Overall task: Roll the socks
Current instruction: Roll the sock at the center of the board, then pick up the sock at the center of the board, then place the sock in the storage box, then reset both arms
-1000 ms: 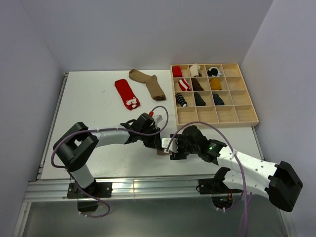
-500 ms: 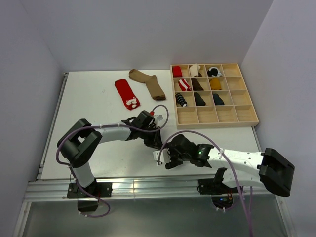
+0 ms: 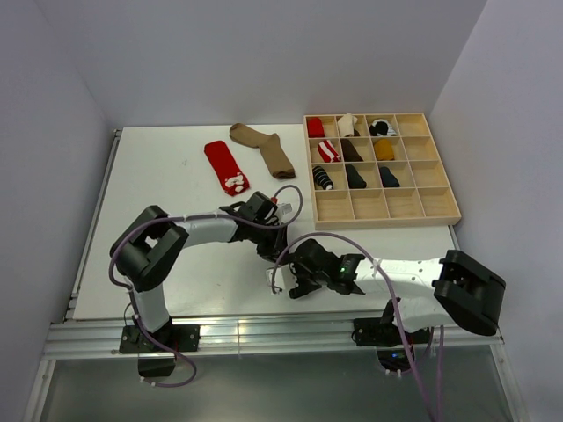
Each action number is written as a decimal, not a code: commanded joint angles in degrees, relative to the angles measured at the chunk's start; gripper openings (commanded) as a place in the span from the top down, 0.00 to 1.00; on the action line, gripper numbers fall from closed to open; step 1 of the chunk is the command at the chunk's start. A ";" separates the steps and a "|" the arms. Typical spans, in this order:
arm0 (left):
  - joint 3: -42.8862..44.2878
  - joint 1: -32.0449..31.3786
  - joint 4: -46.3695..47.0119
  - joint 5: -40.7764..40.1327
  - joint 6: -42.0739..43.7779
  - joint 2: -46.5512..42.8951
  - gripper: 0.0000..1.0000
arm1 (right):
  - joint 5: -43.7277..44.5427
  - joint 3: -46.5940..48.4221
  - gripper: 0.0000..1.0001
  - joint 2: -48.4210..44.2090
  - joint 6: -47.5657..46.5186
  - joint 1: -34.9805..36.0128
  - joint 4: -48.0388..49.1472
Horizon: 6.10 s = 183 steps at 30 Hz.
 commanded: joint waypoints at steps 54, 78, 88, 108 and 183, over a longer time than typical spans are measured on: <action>-4.61 22.87 -2.57 14.51 0.30 -27.33 0.69 | -25.47 49.94 0.90 18.12 18.67 -41.23 -34.27; -5.66 23.22 -3.89 11.25 2.76 -29.36 0.71 | 10.31 37.39 0.91 26.12 25.71 -36.16 -17.05; -6.45 23.22 -3.54 12.30 3.20 -28.05 0.72 | 1.18 38.88 0.91 30.60 28.78 -37.29 -20.47; -5.75 23.22 -3.98 13.10 4.08 -24.88 0.72 | -15.62 46.70 0.71 36.41 32.30 -44.15 -29.70; -8.48 23.14 -3.10 6.86 4.52 -32.88 0.70 | -22.38 47.77 0.24 -8.32 34.23 -47.40 -34.80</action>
